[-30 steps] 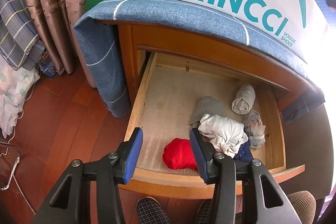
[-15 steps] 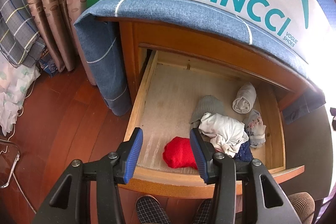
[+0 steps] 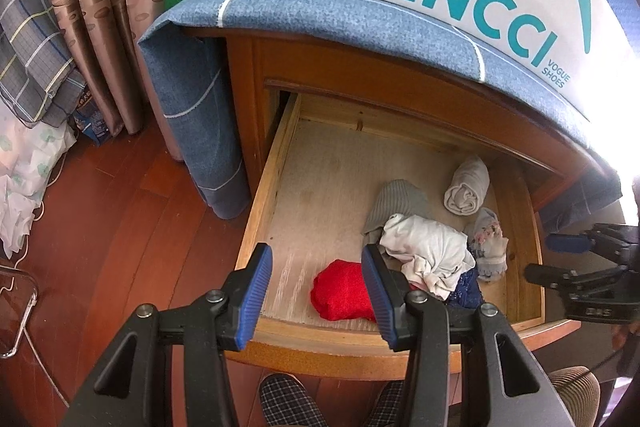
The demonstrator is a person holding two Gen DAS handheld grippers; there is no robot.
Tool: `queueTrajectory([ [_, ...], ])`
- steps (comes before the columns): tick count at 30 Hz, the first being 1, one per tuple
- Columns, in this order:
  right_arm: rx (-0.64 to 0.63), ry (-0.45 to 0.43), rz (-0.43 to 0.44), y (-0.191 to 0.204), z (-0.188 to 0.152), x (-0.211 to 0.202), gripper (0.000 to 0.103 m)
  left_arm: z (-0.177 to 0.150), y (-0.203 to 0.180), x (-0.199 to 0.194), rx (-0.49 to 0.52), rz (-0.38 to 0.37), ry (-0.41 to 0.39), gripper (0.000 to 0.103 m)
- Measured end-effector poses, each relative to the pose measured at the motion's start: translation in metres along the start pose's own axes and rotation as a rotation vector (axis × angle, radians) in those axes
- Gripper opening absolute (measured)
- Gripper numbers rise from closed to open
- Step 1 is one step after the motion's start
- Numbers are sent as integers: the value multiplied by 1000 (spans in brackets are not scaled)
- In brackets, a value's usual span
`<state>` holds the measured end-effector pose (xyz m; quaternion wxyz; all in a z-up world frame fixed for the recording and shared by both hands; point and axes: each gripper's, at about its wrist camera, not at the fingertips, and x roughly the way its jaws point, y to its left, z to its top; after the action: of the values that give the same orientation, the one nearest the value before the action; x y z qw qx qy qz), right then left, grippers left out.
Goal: Take underwear out of drawer
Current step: 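Move the open right gripper back down into the drawer, then grasp the grey sock with pink flowers with the right gripper and lift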
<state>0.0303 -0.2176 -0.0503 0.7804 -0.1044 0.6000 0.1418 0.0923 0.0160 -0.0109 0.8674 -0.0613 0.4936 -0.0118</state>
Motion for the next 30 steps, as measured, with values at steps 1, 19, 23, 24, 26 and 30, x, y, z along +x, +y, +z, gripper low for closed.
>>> queueTrajectory([
  [1,-15,9,-20,1,2,7,55,0,0,1,0,0,1,47],
  [19,-181,129,-126,-4,16,82,52,4,2,3,-13,-14,16,47],
  [23,-219,151,-158,-6,24,92,52,5,2,4,-18,-17,19,47],
  [24,-217,155,-161,-7,27,95,52,5,1,5,-17,-18,19,47],
  [26,-193,169,-127,-13,33,103,52,6,0,5,-10,-16,20,47],
  [30,-221,190,-134,-13,40,116,52,7,0,7,-17,-21,26,47],
])
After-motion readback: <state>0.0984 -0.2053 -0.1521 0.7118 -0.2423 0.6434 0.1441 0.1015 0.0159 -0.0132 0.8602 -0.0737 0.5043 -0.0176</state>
